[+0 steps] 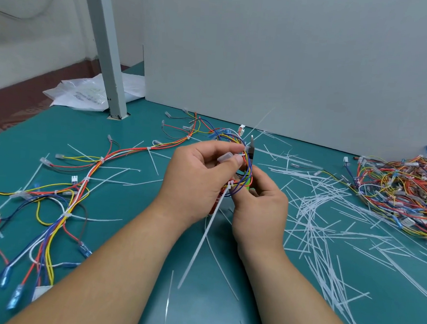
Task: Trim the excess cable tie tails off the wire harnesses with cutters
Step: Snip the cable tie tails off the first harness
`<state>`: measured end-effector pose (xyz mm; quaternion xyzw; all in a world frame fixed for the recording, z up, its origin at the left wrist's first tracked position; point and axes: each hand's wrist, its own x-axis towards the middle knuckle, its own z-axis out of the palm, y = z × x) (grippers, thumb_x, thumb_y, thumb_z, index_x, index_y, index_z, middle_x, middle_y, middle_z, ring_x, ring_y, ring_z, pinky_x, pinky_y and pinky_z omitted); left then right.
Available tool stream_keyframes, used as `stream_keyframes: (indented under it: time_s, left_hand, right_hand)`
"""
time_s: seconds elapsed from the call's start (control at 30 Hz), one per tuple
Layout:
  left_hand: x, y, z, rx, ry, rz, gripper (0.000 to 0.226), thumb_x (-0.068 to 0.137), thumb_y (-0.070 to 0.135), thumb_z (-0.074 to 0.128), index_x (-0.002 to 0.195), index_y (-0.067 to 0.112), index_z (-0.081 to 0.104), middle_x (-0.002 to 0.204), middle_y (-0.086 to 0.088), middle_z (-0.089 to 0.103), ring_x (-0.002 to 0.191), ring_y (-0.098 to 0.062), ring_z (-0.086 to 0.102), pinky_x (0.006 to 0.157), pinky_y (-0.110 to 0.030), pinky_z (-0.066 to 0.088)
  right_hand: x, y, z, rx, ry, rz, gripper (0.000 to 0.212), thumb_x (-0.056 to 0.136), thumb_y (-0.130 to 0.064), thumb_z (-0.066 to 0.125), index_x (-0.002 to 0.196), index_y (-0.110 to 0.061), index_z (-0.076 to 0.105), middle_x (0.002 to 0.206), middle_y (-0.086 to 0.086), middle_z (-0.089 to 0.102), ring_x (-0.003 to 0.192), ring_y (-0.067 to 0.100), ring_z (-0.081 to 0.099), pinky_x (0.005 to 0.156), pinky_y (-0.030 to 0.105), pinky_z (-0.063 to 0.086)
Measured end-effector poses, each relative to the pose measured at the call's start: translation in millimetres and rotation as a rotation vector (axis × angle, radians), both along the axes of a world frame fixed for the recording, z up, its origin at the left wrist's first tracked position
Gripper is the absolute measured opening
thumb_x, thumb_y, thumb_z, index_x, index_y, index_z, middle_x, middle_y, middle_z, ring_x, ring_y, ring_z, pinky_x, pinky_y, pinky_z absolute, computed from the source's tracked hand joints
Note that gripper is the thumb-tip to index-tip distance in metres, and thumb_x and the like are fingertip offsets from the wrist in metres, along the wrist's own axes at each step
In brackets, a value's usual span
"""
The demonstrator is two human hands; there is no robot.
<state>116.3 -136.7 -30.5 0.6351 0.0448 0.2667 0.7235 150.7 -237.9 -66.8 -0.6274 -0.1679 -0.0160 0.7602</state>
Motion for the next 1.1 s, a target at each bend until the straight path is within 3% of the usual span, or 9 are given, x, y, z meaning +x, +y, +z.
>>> stream_keyframes:
  time_s: [0.2, 0.4, 0.6, 0.73, 0.83, 0.9, 1.03, 1.1]
  left_hand:
    - [0.0, 0.2, -0.2, -0.02, -0.013, -0.005, 0.021, 0.091, -0.001, 0.069, 0.092, 0.018, 0.077, 0.069, 0.007, 0.073, 0.056, -0.003, 0.061, 0.057, -0.016, 0.051]
    - [-0.4, -1.0, 0.1, -0.021, -0.006, -0.014, 0.021, 0.091, -0.004, 0.069, 0.094, 0.016, 0.077, 0.068, 0.007, 0.071, 0.054, -0.005, 0.059, 0.056, -0.016, 0.051]
    - [-0.7, -1.8, 0.9, -0.043, -0.011, -0.028, 0.022, 0.091, -0.005, 0.068, 0.094, 0.015, 0.077, 0.069, 0.005, 0.072, 0.054, -0.005, 0.061, 0.056, -0.016, 0.051]
    - [-1.1, -2.3, 0.3, -0.047, -0.018, -0.039, 0.025, 0.091, -0.005, 0.068, 0.093, 0.018, 0.078, 0.071, 0.004, 0.073, 0.056, -0.006, 0.063, 0.058, -0.016, 0.053]
    - [-1.1, -2.1, -0.4, -0.054, -0.023, -0.042, 0.028, 0.091, -0.004, 0.068, 0.088, 0.022, 0.081, 0.075, -0.001, 0.075, 0.061, -0.01, 0.065, 0.061, -0.02, 0.056]
    - [-0.5, -2.3, -0.8, -0.053, -0.022, -0.041, 0.03, 0.091, -0.003, 0.069, 0.086, 0.023, 0.081, 0.076, -0.001, 0.075, 0.062, -0.011, 0.064, 0.062, -0.021, 0.057]
    - [-0.5, -2.2, -0.5, -0.048, -0.02, -0.044, 0.027, 0.091, -0.003, 0.069, 0.089, 0.021, 0.081, 0.075, -0.001, 0.074, 0.06, -0.009, 0.063, 0.06, -0.019, 0.055]
    - [-0.8, -2.4, -0.3, -0.05, -0.027, -0.046, 0.026, 0.091, -0.003, 0.069, 0.089, 0.02, 0.081, 0.077, -0.003, 0.075, 0.063, -0.01, 0.065, 0.061, -0.019, 0.055]
  right_hand:
    - [-0.3, 0.9, -0.4, 0.011, 0.005, 0.012, 0.039, 0.088, 0.006, 0.07, 0.09, -0.032, 0.081, 0.092, 0.032, 0.063, 0.079, 0.016, 0.049, 0.071, 0.037, 0.04]
    - [-1.4, 1.4, -0.8, 0.015, -0.009, 0.002, 0.037, 0.084, -0.003, 0.073, 0.091, -0.039, 0.08, 0.091, 0.026, 0.065, 0.076, 0.016, 0.052, 0.068, 0.036, 0.042]
    - [1.9, 0.7, -2.5, 0.024, -0.015, 0.034, 0.04, 0.087, 0.005, 0.071, 0.093, -0.034, 0.081, 0.08, 0.019, 0.067, 0.078, 0.014, 0.051, 0.071, 0.035, 0.041]
    - [1.9, 1.9, -2.4, 0.04, -0.013, 0.031, 0.035, 0.086, 0.002, 0.073, 0.093, -0.031, 0.081, 0.09, 0.028, 0.065, 0.08, 0.016, 0.052, 0.072, 0.038, 0.043]
    - [1.5, 2.1, -3.2, 0.042, -0.007, 0.025, 0.036, 0.084, -0.001, 0.073, 0.092, -0.036, 0.08, 0.076, 0.014, 0.065, 0.074, 0.016, 0.052, 0.066, 0.034, 0.044]
    - [1.6, 2.0, -3.0, 0.04, -0.003, 0.024, 0.04, 0.085, 0.001, 0.073, 0.092, -0.038, 0.079, 0.078, 0.004, 0.066, 0.073, 0.016, 0.052, 0.066, 0.034, 0.044]
    - [1.4, 2.3, -0.6, 0.04, -0.017, 0.016, 0.041, 0.087, 0.005, 0.072, 0.09, -0.035, 0.081, 0.087, 0.027, 0.067, 0.078, 0.016, 0.053, 0.071, 0.037, 0.045]
    - [1.5, 1.9, 0.2, 0.038, -0.023, 0.025, 0.036, 0.088, 0.005, 0.072, 0.093, -0.03, 0.081, 0.092, 0.029, 0.066, 0.081, 0.015, 0.054, 0.074, 0.037, 0.045]
